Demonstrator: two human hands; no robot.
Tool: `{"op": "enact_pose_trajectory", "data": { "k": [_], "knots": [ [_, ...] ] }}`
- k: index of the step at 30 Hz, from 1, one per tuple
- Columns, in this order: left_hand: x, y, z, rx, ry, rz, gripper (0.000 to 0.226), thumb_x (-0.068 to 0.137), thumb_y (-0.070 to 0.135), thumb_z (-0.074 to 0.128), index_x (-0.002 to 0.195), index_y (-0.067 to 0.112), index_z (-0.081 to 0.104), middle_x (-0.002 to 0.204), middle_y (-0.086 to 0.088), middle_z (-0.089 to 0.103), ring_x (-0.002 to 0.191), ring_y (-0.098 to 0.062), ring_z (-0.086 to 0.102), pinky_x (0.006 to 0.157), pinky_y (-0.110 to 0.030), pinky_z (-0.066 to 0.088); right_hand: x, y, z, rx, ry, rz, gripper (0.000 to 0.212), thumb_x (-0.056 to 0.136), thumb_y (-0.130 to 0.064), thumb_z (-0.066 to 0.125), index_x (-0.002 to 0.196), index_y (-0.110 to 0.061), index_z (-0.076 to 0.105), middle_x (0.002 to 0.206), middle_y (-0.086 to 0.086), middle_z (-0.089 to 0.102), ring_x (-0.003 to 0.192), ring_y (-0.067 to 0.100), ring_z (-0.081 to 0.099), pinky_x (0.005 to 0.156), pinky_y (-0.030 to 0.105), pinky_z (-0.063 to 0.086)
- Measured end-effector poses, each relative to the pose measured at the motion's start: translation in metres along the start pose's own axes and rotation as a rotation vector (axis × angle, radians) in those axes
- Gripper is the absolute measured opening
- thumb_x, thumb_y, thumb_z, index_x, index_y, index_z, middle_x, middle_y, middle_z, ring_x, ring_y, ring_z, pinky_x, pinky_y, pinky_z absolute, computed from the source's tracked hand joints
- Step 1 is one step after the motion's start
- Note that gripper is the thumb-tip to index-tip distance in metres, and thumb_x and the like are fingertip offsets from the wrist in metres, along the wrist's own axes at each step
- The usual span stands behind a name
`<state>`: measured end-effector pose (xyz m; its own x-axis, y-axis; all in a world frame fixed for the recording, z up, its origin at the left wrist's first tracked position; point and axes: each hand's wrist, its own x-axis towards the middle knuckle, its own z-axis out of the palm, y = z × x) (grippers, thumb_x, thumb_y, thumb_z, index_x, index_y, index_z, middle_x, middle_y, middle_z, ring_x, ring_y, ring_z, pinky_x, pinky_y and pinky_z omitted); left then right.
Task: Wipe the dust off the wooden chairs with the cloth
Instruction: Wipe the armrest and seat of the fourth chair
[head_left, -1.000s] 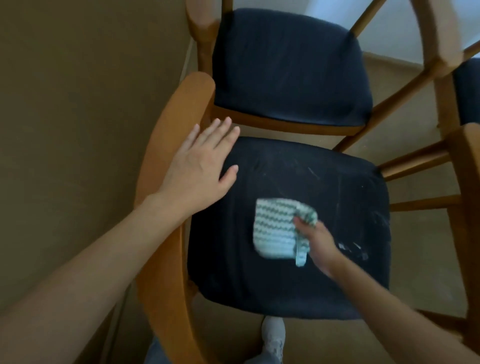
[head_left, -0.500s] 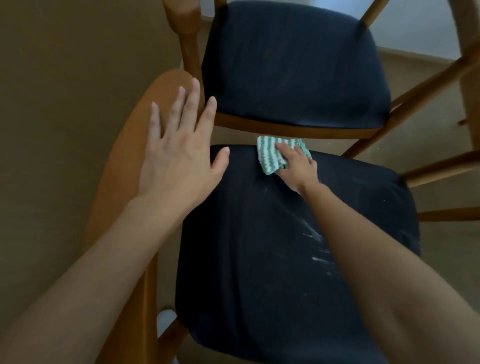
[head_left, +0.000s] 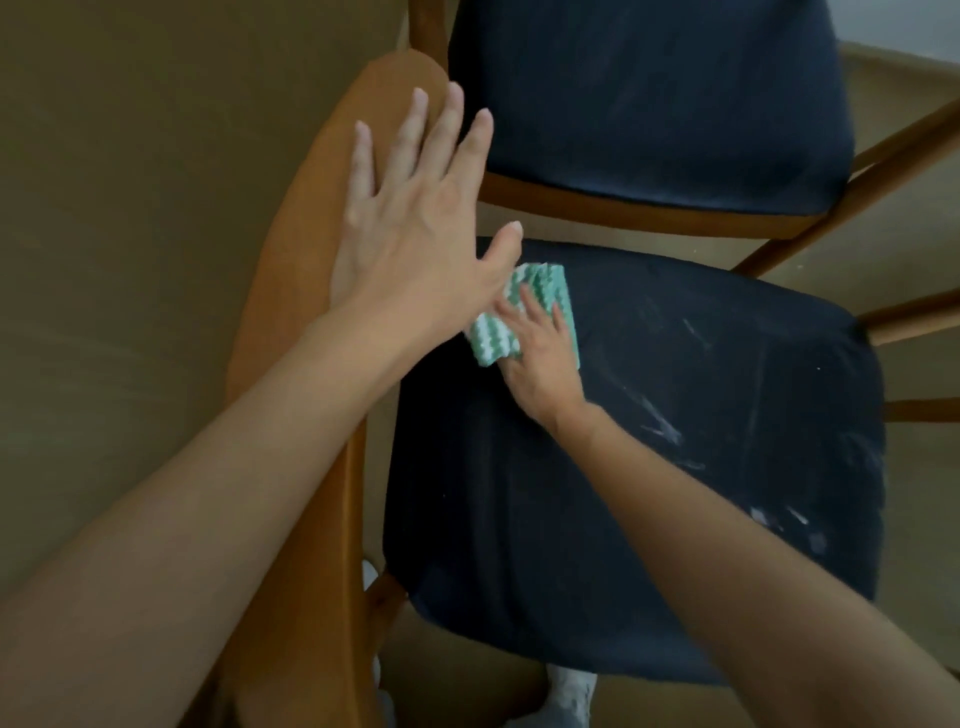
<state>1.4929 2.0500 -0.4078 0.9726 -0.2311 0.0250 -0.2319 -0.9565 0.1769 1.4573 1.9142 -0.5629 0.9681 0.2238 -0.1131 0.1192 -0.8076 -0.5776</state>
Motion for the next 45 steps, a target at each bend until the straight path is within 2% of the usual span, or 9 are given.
{"op": "enact_pose_trajectory", "data": {
  "k": [14, 19, 23, 27, 29, 36, 38, 41, 45],
  "knots": [
    [0.001, -0.002, -0.002, 0.056, -0.055, 0.042, 0.068, 0.096, 0.045, 0.034, 0.151, 0.018, 0.005, 0.159, -0.006, -0.003, 0.145, -0.023, -0.008, 0.116, -0.045, -0.006, -0.199, -0.028, 0.024, 0.119, -0.592, -0.237, 0.061, 0.074, -0.017, 0.042, 0.134, -0.026, 0.052, 0.147, -0.013, 0.038, 0.140, -0.002, 0.009, 0.114, 0.028, -0.012],
    [0.000, -0.001, -0.004, 0.061, -0.073, 0.039, 0.067, 0.097, 0.044, 0.035, 0.151, 0.017, 0.006, 0.159, -0.007, -0.003, 0.145, -0.023, -0.008, 0.116, -0.046, -0.006, -0.227, -0.019, 0.018, -0.094, -0.704, -0.317, 0.057, 0.068, -0.027, 0.036, 0.119, -0.033, 0.063, 0.131, -0.019, 0.055, 0.133, 0.002, 0.036, 0.114, 0.040, 0.022],
    [-0.001, 0.000, -0.006, 0.046, -0.078, 0.042, 0.067, 0.096, 0.043, 0.035, 0.151, 0.017, 0.006, 0.159, -0.007, -0.003, 0.145, -0.023, -0.008, 0.116, -0.046, -0.006, -0.226, -0.023, -0.001, 0.138, -0.716, -0.101, 0.063, 0.073, -0.022, 0.033, 0.131, -0.022, 0.054, 0.135, -0.020, 0.043, 0.129, -0.008, 0.028, 0.109, 0.012, 0.007],
    [-0.001, -0.001, -0.005, 0.021, -0.071, 0.036, 0.068, 0.096, 0.044, 0.035, 0.151, 0.018, 0.004, 0.159, -0.006, -0.003, 0.145, -0.022, -0.008, 0.116, -0.045, -0.006, -0.173, -0.029, -0.038, 0.737, -0.308, 0.414, 0.033, 0.088, -0.040, 0.059, 0.091, -0.007, 0.067, 0.084, -0.005, 0.065, 0.064, -0.005, 0.053, 0.063, 0.017, 0.039],
    [-0.001, -0.001, -0.005, 0.008, -0.067, 0.030, 0.067, 0.097, 0.044, 0.034, 0.151, 0.019, 0.004, 0.159, -0.005, -0.003, 0.145, -0.021, -0.008, 0.116, -0.045, -0.006, -0.126, -0.016, -0.059, 0.814, -0.043, 0.493, 0.023, 0.098, -0.022, 0.048, 0.100, -0.008, 0.065, 0.094, 0.013, 0.068, 0.050, -0.005, 0.054, 0.051, 0.011, 0.038],
    [-0.001, -0.001, -0.005, -0.021, -0.039, 0.016, 0.067, 0.097, 0.044, 0.034, 0.151, 0.019, 0.005, 0.159, -0.002, -0.002, 0.145, -0.018, -0.009, 0.116, -0.042, -0.007, 0.040, 0.029, -0.102, 0.609, 0.329, 0.435, 0.018, 0.099, -0.034, 0.046, 0.101, -0.025, 0.061, 0.095, 0.008, 0.067, 0.081, 0.021, 0.060, 0.073, 0.039, 0.048],
    [-0.001, -0.001, -0.005, -0.024, -0.041, 0.012, 0.067, 0.096, 0.044, 0.034, 0.151, 0.019, 0.005, 0.159, -0.001, -0.003, 0.145, -0.017, -0.009, 0.117, -0.042, -0.008, 0.064, 0.044, -0.091, 0.468, 0.260, 0.455, 0.022, 0.098, -0.039, 0.044, 0.105, -0.025, 0.060, 0.091, 0.002, 0.065, 0.081, 0.020, 0.058, 0.074, 0.037, 0.046],
    [-0.001, -0.002, -0.005, -0.025, -0.029, 0.008, 0.067, 0.096, 0.045, 0.033, 0.151, 0.019, 0.005, 0.159, -0.001, -0.002, 0.145, -0.017, -0.009, 0.117, -0.041, -0.008, 0.071, 0.056, -0.055, 0.129, 0.016, 0.460, 0.038, 0.099, -0.029, 0.038, 0.132, -0.013, 0.049, 0.142, 0.012, 0.046, 0.130, 0.027, 0.041, 0.109, 0.041, 0.031],
    [-0.001, -0.002, -0.004, -0.033, -0.013, -0.002, 0.067, 0.096, 0.045, 0.034, 0.151, 0.020, 0.006, 0.159, 0.000, -0.001, 0.146, -0.016, -0.008, 0.116, -0.041, -0.008, 0.047, 0.042, -0.028, 0.006, 0.096, 0.309, 0.048, 0.097, -0.014, 0.040, 0.144, -0.018, 0.036, 0.153, 0.010, 0.028, 0.143, 0.018, 0.021, 0.117, 0.033, 0.010]
  ]
}}
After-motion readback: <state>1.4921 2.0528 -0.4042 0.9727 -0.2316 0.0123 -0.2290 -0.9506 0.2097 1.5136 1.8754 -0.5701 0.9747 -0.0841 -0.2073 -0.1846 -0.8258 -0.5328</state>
